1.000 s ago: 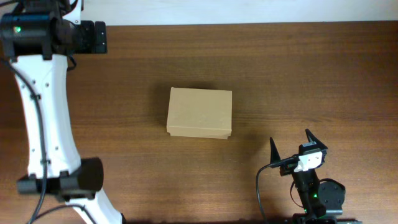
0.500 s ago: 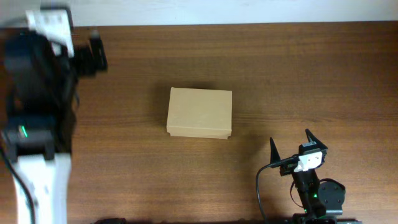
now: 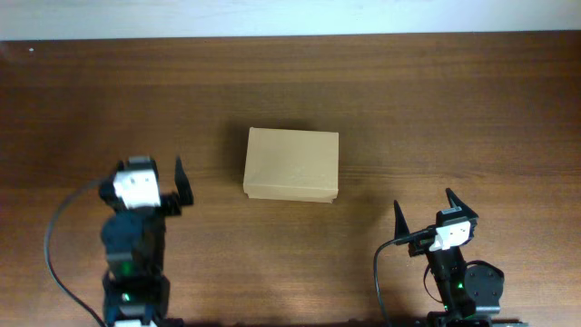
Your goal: Pack container
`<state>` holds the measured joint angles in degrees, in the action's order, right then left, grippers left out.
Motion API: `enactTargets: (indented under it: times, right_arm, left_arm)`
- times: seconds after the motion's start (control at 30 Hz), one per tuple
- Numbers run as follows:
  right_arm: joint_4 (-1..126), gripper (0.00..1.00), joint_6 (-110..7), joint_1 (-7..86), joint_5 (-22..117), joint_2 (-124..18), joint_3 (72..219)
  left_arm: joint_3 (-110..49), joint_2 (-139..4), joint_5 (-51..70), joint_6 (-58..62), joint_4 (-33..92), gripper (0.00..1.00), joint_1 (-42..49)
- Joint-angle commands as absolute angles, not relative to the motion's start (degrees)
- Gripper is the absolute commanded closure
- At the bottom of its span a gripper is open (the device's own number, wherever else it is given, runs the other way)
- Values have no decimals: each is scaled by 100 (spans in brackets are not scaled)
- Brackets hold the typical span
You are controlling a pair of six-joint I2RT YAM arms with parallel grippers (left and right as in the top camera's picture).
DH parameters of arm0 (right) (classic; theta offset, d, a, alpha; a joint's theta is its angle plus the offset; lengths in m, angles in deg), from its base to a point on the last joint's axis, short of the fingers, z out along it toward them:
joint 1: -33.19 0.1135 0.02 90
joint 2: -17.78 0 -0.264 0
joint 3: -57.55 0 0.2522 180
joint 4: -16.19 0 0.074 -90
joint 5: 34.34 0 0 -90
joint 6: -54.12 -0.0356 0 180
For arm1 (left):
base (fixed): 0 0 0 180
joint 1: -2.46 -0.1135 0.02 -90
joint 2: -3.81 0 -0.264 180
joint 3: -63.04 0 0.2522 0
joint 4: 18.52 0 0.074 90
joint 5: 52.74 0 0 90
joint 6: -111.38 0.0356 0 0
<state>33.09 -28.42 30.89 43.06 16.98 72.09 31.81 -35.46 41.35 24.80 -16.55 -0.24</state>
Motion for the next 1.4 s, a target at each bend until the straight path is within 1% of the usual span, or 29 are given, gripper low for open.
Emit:
enactTargets:
  times: [0.0, 0.2, 0.53, 0.97, 1.37]
  right_arm:
    - [3313, 1, -2881, 3095, 4276, 1757, 7163]
    - [3313, 1, -2879, 3095, 4276, 1757, 7161]
    - [3313, 1, -2881, 3095, 4276, 1757, 7161]
    - [3313, 1, -2881, 3095, 4276, 1757, 7161]
    - [3313, 1, -2881, 3095, 4276, 1757, 7161]
  left_arm:
    - [3970, -2794, 3987, 2526, -1961, 0, -30]
    - [4602, -1410, 3980, 2528, -1764, 0, -33]
    - [4626, -365, 3978, 2528, -870, 0, -33]
    - [4645, 351, 3980, 2528, 452, 0, -33]
    - [4648, 351, 3998, 2530, 491, 0, -33]
